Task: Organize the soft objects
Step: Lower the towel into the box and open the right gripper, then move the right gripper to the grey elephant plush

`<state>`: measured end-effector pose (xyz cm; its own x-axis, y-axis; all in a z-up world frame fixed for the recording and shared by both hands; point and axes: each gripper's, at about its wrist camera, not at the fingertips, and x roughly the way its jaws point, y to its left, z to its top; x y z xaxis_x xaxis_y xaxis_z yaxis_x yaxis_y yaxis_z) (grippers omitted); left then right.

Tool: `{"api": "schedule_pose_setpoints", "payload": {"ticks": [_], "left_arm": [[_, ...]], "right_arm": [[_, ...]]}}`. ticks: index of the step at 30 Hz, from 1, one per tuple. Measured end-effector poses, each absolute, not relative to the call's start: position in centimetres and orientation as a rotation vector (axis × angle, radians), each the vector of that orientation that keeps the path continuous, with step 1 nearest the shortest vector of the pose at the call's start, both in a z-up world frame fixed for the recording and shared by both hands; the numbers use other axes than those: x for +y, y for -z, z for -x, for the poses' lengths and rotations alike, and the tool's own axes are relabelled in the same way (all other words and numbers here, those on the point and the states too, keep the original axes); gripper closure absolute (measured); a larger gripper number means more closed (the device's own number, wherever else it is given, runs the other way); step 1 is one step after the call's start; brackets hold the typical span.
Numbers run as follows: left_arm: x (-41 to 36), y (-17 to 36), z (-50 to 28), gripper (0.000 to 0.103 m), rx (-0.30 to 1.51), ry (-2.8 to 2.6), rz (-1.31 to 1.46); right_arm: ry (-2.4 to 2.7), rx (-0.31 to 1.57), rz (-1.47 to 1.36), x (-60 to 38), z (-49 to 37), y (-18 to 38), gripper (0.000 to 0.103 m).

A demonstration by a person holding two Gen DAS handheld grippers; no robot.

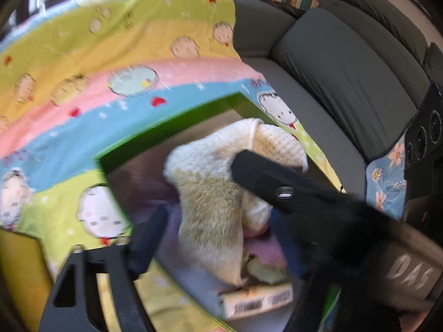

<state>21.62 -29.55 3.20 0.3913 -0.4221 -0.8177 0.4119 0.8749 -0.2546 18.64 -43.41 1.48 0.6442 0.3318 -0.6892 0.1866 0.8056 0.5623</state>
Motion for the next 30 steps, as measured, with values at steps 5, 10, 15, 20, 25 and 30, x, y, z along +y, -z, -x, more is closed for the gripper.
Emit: {"api": "schedule_pose_setpoints", "payload": {"ticks": [5,10,15,20,25,30], "left_arm": [[-26.2,-5.5,-18.3,0.022,0.999,0.509,0.018],[-21.2,-6.6,-14.6,0.022,0.960,0.450,0.062],[-14.9,-7.4,-10.4,0.022,0.949,0.324,0.179],[-7.2,-7.6,-4.8,0.022,0.890,0.168,0.244],[1.2,-5.8,-0.8,0.022,0.889,-0.052,0.306],[8.3,-3.8,1.5,0.022,0.868,-0.211,0.416]], "right_arm": [[-0.072,0.800,-0.611,-42.9,-14.9,-4.3,0.015],[-0.033,0.764,-0.490,-41.1,-11.3,-6.2,0.013],[-0.077,0.766,-0.441,-38.2,-8.0,-6.7,0.011],[-0.184,0.774,-0.393,-34.0,-5.2,-7.2,0.007],[-0.303,0.819,-0.368,-29.5,-4.2,-6.9,0.007],[-0.415,0.872,-0.341,-22.8,-4.2,-6.1,0.007]]}}
